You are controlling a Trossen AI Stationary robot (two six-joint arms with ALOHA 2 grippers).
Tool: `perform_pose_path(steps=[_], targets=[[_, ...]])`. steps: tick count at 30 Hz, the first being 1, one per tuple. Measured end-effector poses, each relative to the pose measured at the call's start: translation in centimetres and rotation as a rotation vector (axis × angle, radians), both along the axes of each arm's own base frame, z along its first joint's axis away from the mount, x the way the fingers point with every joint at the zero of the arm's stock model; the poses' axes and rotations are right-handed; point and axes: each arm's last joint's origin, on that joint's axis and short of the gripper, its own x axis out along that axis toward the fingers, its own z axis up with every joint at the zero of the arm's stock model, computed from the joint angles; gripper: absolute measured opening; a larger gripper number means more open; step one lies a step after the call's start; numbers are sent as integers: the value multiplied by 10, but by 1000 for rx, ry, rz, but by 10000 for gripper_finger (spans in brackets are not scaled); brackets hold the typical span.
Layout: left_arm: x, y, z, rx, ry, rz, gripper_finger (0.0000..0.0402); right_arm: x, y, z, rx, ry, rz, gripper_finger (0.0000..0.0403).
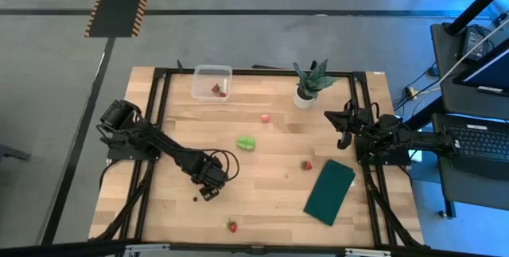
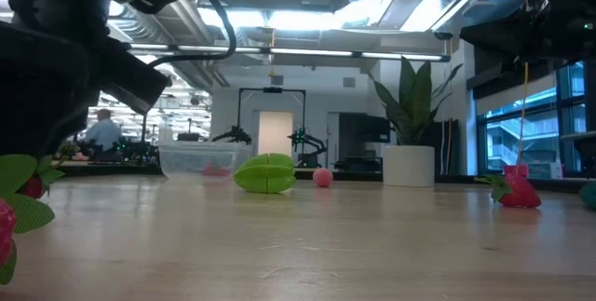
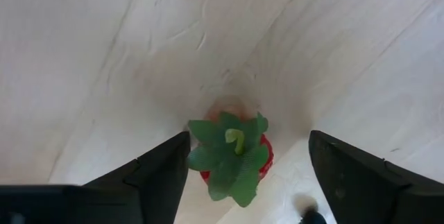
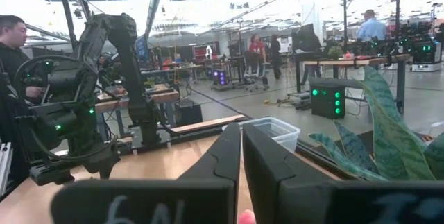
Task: Pick and placing Produce into tupperware
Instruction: Put the red strawberry into the transparent container
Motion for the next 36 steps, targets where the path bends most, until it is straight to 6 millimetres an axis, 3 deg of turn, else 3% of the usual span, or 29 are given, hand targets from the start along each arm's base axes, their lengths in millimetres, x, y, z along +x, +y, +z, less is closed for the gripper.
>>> perform_pose_path(steps=[12, 36], targets=[[0, 0, 0, 3, -2, -1, 229, 0, 0, 0, 0, 0, 0, 22], [-2, 0, -1, -8, 40, 19, 210, 0, 0, 0, 4, -1, 1, 22]])
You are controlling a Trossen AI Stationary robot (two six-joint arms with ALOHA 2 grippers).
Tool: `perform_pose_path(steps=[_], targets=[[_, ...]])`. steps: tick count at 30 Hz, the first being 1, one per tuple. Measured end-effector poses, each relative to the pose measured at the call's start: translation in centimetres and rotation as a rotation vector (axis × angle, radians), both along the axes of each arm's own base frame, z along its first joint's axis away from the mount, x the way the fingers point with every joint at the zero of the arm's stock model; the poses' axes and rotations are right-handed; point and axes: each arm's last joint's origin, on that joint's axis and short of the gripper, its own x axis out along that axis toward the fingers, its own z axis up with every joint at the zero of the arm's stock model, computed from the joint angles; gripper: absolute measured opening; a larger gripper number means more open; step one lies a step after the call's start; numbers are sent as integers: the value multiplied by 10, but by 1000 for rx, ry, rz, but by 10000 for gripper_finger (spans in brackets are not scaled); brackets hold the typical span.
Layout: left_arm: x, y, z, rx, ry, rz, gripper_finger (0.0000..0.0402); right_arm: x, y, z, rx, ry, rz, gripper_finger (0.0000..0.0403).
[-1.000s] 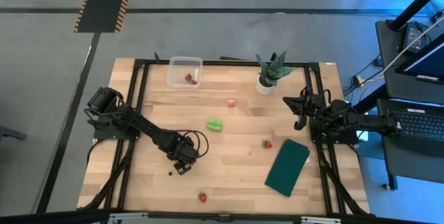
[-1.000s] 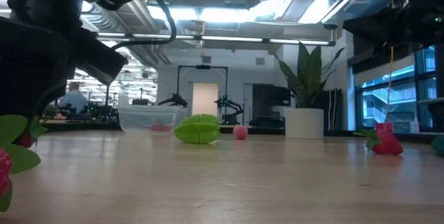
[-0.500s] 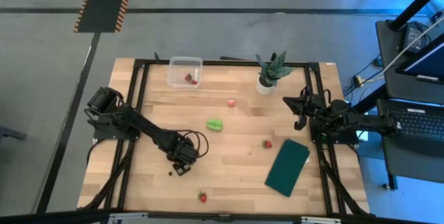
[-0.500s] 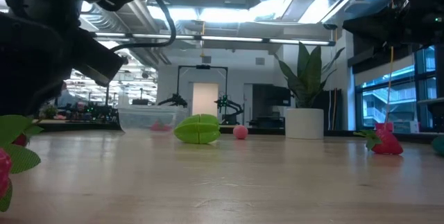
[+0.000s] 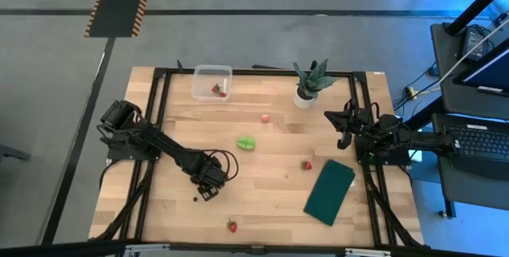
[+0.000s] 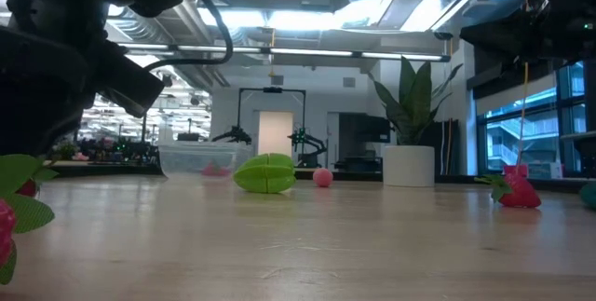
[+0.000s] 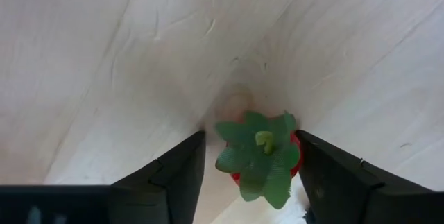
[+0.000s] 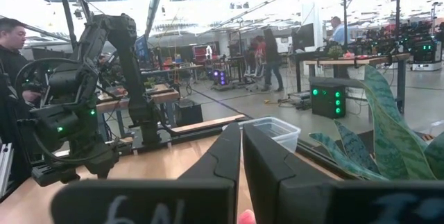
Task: Pick and placing Produce into tupperware
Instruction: Put the red strawberry into the transparent container
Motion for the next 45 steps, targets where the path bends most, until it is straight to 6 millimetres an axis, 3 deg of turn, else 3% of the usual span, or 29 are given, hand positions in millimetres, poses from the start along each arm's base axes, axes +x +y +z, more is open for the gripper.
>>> perform_pose_path(steps=[13, 21, 28, 45], targets=[[0, 0, 0, 4, 3, 1, 139, 0, 0, 0, -1, 0, 0, 22], [0, 0, 0, 3, 1, 1, 157, 0, 0, 0, -1, 0, 0, 22], [0, 0, 0, 2, 0, 1, 139, 0, 0, 0, 0, 0, 0, 22], [0, 0, 0, -8, 4, -1, 145, 0, 0, 0, 0, 0, 0, 22]])
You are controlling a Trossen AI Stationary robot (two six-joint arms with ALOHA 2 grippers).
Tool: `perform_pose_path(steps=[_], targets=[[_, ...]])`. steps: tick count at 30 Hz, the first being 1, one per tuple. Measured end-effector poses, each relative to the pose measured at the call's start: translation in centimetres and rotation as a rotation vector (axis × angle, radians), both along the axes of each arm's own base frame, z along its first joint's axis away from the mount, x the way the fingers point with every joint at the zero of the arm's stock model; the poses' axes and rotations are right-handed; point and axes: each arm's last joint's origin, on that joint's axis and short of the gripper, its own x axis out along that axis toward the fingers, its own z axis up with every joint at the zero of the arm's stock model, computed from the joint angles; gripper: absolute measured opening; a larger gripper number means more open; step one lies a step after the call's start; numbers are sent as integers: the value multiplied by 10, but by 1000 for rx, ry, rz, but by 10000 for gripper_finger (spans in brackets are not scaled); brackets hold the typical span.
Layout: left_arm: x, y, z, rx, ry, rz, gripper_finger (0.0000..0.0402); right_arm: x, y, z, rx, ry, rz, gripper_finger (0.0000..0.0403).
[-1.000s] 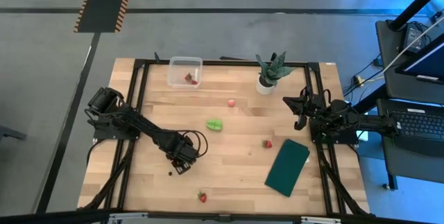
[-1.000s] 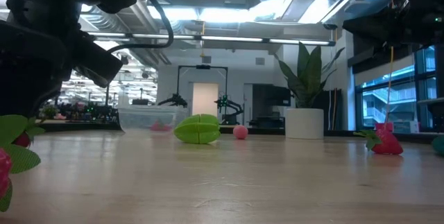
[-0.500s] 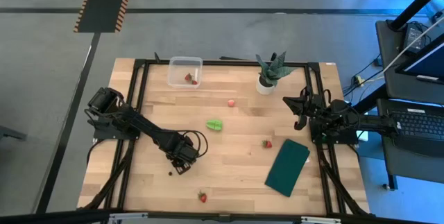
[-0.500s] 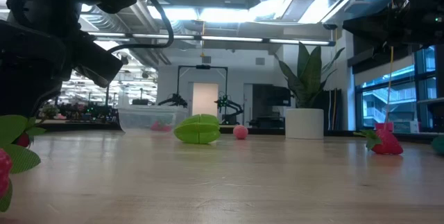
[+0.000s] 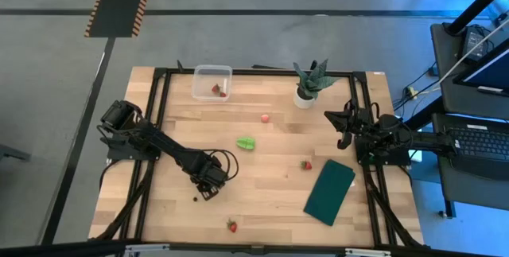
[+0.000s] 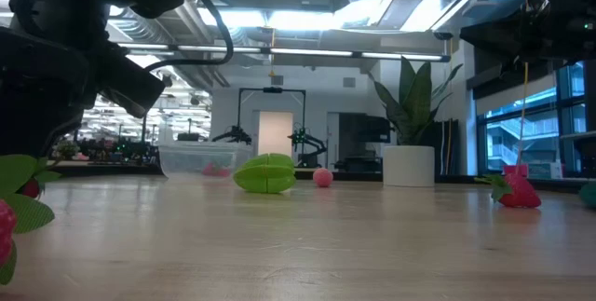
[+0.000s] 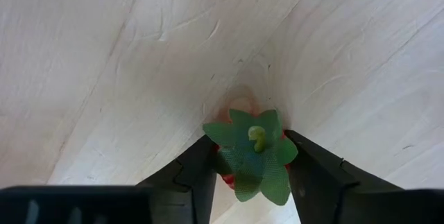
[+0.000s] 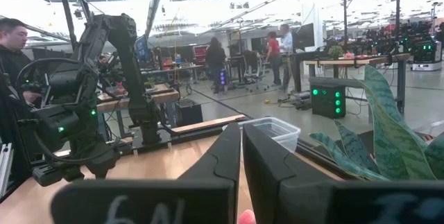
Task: Pick and placing Produce into tupperware
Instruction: Put the red strawberry into the transparent container
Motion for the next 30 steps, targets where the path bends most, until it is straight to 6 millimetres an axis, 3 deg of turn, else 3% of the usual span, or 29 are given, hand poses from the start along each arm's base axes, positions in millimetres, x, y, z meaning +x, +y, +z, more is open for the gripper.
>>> perform_pose_path(steps=[10, 15, 23, 30], targets=[[11, 2, 11, -37, -44, -20, 136, 0, 0, 0, -1, 0, 0, 22], [25, 11, 27, 6, -89, -49, 146, 0, 0, 0, -2, 0, 0, 22], [47, 50, 71, 186, -87, -143, 139, 0, 0, 0, -3, 0, 0, 22], [62, 99, 132, 437, -92, -181, 151, 0, 0, 0, -3, -2, -1, 22]])
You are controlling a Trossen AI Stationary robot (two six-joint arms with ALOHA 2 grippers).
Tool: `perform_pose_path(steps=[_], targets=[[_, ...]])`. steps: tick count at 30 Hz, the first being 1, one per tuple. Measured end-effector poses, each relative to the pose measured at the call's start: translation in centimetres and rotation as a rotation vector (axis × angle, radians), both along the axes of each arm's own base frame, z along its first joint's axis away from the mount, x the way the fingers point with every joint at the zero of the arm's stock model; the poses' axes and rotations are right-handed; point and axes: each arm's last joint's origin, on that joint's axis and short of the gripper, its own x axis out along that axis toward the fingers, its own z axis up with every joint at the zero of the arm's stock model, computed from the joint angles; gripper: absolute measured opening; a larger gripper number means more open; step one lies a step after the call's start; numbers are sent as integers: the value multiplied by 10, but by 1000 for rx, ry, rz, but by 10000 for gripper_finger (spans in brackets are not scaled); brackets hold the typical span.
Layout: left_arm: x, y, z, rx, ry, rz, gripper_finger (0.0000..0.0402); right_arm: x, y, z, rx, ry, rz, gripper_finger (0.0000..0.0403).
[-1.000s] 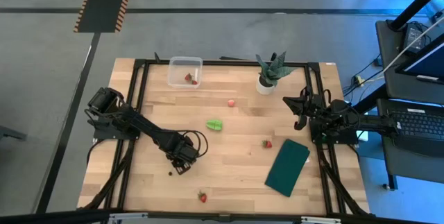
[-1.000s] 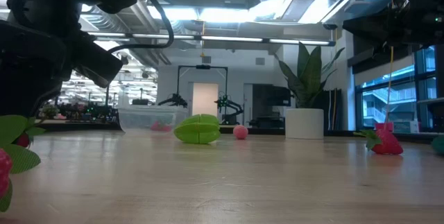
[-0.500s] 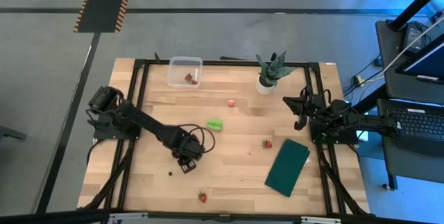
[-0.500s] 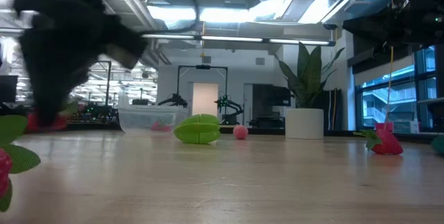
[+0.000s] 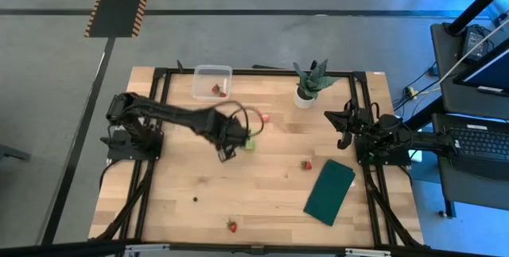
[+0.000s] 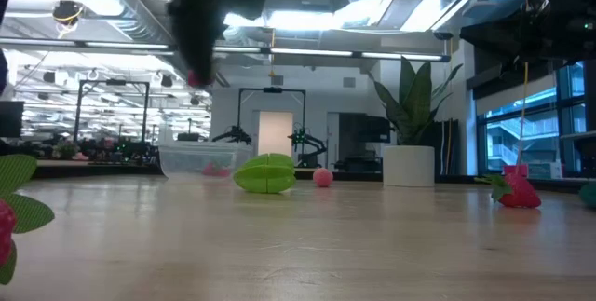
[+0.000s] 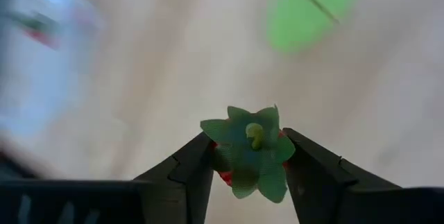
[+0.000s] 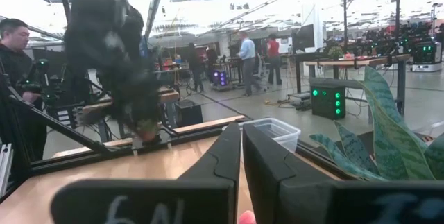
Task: Pick and placing Produce into tupperware
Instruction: Put the red strawberry into the transparent container
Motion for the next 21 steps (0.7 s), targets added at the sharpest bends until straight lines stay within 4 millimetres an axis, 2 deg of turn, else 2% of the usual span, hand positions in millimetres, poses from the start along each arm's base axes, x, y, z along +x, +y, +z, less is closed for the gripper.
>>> perform_pose_path(steps=[6, 11, 17, 21], targets=[[7, 44, 58, 173, -90, -6, 140, 0, 0, 0, -1, -2, 0, 22], [2, 84, 100, 280, -161, 19, 153, 0, 0, 0, -1, -2, 0, 22], [-16, 130, 130, 369, -173, 106, 146, 0, 0, 0, -1, -4, 0, 22], [-29, 158, 138, 389, -169, 172, 141, 0, 0, 0, -3, -2, -1, 22]])
